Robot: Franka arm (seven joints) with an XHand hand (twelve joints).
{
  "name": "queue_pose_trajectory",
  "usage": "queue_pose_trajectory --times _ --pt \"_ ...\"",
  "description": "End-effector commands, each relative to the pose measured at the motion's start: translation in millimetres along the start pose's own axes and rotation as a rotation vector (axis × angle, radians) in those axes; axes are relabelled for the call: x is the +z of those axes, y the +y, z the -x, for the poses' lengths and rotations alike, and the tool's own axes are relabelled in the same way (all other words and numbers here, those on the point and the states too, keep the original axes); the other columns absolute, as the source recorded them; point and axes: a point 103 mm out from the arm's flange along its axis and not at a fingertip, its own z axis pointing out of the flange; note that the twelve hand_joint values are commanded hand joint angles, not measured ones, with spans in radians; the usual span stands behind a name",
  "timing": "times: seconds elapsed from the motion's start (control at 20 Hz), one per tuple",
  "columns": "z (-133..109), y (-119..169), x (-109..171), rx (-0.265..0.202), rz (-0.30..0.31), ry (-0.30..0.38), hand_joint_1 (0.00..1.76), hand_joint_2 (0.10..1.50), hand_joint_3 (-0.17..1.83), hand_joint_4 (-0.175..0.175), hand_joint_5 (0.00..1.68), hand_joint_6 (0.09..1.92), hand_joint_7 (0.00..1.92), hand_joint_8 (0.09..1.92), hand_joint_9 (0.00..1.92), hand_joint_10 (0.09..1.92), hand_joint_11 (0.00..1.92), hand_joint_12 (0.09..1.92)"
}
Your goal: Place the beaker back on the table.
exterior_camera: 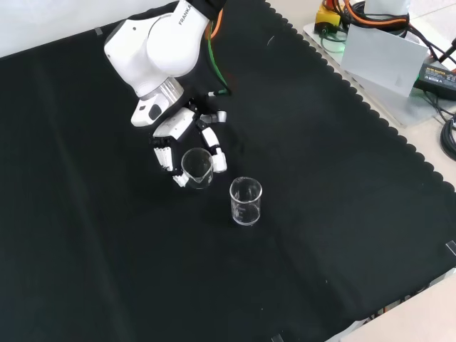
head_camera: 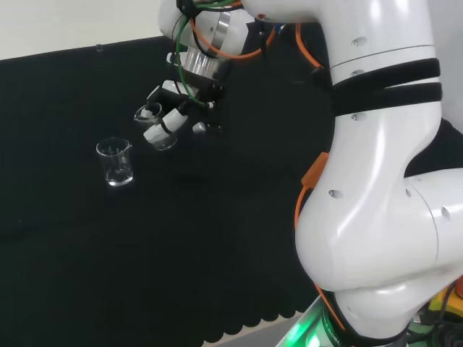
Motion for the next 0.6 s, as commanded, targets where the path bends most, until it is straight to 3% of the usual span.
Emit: queue_pose_trajectory --times 0.05,0.35,0.6 --pt "3.1 -0.9 4.6 0.007 0.025 0.005 1.31 0.68 0.66 -0.175 1.19 0.78 1.26 0.75 1.47 0.55 1.16 0.79" --pt "3.8 -1.7 11.9 0.017 0.063 0.040 1.31 0.68 0.65 -0.175 1.19 0.78 1.26 0.74 1.47 0.54 1.16 0.80" --pt "6.3 -4.0 13.8 0.028 0.104 0.064 1.41 0.75 0.47 -0.175 1.19 0.72 1.26 0.78 1.26 0.55 1.15 0.79"
